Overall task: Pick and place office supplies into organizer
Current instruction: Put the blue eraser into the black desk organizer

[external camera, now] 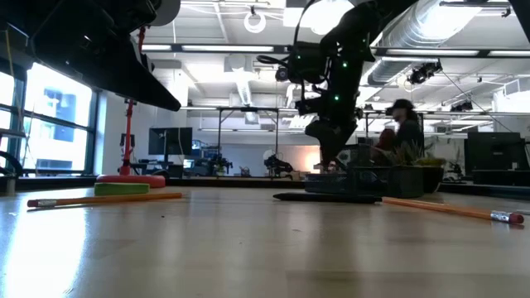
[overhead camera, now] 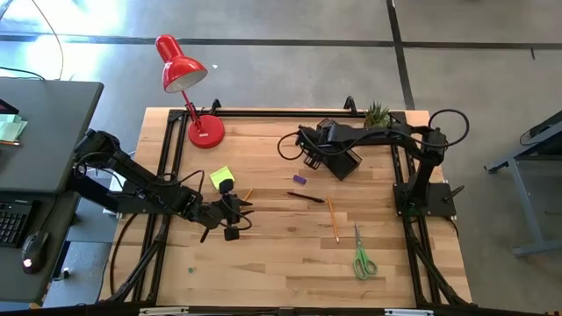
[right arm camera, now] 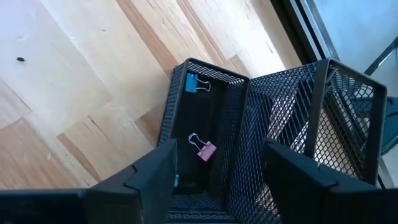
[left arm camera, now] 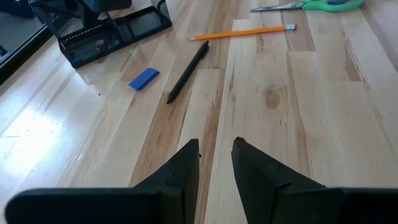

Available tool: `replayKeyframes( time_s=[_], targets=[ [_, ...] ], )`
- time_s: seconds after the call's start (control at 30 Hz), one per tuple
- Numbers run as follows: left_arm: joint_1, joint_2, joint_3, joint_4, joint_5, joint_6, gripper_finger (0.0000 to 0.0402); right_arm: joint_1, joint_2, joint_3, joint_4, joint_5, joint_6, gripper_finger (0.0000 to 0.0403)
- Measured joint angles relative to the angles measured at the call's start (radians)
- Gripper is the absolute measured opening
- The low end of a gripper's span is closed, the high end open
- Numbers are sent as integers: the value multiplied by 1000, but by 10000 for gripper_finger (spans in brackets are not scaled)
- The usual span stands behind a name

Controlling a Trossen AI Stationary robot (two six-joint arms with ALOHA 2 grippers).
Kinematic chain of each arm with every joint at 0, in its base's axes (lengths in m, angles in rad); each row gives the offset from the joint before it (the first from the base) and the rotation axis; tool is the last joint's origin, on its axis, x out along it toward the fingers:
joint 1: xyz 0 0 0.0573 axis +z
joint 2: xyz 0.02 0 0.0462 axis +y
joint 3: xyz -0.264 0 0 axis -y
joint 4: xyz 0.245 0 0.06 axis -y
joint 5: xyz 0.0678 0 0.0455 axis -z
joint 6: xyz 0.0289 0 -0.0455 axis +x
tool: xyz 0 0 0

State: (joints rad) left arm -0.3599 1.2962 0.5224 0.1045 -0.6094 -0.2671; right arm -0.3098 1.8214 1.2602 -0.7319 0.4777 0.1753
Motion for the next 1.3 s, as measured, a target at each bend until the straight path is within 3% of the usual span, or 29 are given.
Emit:
replayKeyframes(
  time_s=[0.33, 0.77, 1.3],
  targets=[
    [0, 0, 0, 1, 0, -1, 85, 25, 0, 0, 26, 16, 0, 205],
    [0, 0, 0, 1, 0, -1, 85, 25, 0, 0, 33, 64, 7, 246],
    [0, 0, 0, -1, 0, -1, 85, 36, -12, 1, 67, 2, 160, 245]
  ],
)
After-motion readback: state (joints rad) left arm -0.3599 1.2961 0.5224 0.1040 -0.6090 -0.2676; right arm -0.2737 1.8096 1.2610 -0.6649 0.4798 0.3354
